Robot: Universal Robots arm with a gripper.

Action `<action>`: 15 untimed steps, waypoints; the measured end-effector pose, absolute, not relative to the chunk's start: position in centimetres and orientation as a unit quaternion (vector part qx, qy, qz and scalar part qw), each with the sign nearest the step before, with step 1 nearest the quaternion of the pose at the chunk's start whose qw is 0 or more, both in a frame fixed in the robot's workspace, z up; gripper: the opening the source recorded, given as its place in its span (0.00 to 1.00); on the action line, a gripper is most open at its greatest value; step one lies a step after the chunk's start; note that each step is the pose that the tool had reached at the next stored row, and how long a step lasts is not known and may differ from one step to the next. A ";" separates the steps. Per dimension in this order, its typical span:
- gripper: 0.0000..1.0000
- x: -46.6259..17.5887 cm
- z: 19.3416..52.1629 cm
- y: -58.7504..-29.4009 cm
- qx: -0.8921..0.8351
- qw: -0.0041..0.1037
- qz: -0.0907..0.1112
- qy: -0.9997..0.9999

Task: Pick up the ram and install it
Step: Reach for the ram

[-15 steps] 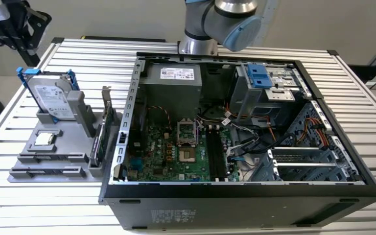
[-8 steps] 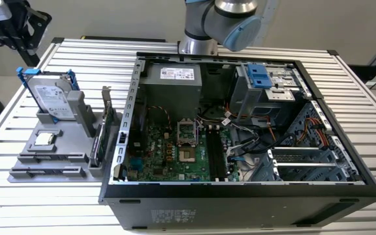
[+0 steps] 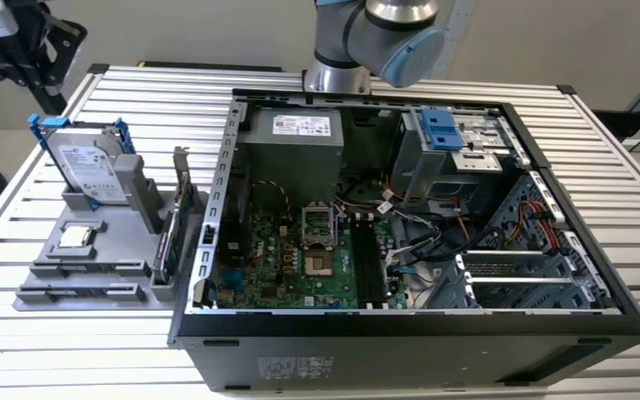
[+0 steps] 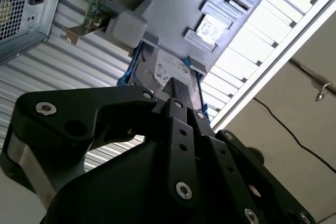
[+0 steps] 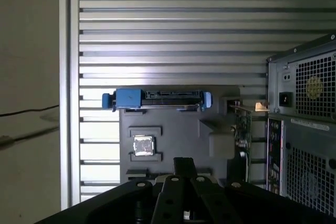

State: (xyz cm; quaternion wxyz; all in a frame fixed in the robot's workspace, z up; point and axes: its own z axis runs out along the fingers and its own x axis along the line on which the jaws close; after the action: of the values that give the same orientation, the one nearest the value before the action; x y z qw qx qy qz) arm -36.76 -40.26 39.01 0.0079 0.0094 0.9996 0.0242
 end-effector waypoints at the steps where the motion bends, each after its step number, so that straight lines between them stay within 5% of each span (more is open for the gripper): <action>1: 0.00 -36.8 39.0 -40.3 0.009 0.008 0.024 1.000; 15: 0.00 -36.8 39.0 -41.6 0.009 0.008 0.024 1.000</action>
State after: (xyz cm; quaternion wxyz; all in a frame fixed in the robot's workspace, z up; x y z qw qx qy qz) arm -36.76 -41.56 38.96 0.0078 0.0094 0.9996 0.0242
